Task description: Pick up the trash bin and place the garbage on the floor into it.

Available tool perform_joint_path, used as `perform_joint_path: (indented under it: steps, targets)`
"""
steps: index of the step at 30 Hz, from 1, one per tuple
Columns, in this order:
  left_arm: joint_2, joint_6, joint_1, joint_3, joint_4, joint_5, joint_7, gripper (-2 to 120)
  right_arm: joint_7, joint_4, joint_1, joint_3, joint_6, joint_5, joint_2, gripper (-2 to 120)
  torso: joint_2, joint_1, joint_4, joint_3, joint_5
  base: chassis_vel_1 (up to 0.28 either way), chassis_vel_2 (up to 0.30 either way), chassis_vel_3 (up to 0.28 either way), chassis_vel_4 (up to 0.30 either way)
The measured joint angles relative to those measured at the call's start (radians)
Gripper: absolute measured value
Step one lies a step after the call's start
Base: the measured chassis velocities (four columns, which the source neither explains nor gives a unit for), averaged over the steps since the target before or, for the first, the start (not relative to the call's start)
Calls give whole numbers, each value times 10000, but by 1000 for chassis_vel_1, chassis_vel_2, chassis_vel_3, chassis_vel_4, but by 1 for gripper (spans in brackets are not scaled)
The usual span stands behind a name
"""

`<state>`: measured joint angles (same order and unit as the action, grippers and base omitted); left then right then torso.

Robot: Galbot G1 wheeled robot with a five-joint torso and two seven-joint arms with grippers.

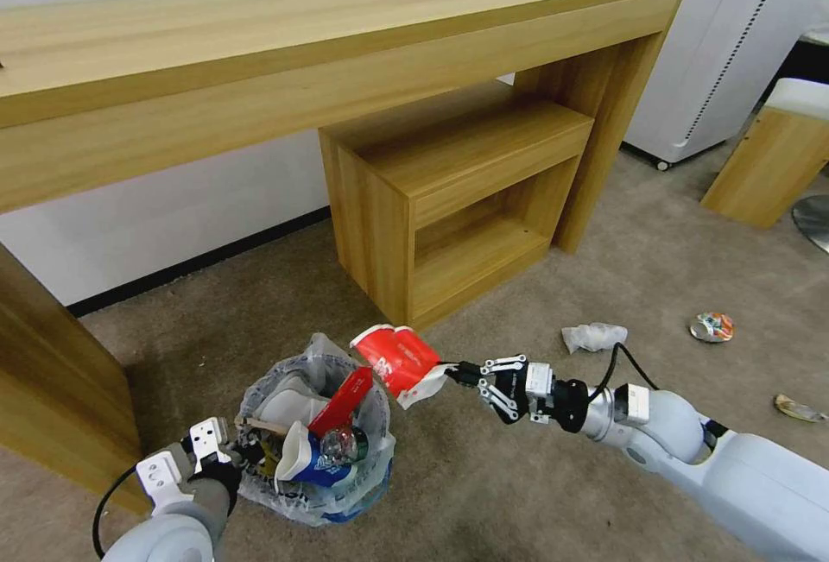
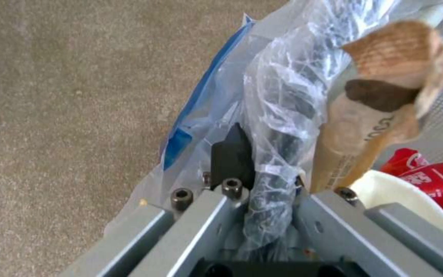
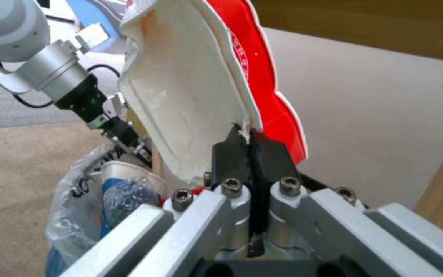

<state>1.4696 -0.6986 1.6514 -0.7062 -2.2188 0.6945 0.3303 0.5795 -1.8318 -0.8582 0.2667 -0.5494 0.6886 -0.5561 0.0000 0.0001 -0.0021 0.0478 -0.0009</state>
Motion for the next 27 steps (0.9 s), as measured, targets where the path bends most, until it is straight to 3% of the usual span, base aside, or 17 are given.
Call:
perform_joint_path:
  steps: [9,27]
  targets:
    - [66,-49,-26,118,-117,-6,1,0,-486,189,450,1132,316,-120,-310,0,0,0,-1,0,1,0,0,0,0]
    - [167,-132,216,165,-739,-10,28,0,-90,1622,1829,3264,238,198,-1627,0,0,0,0,0,0,0,0,0,0]
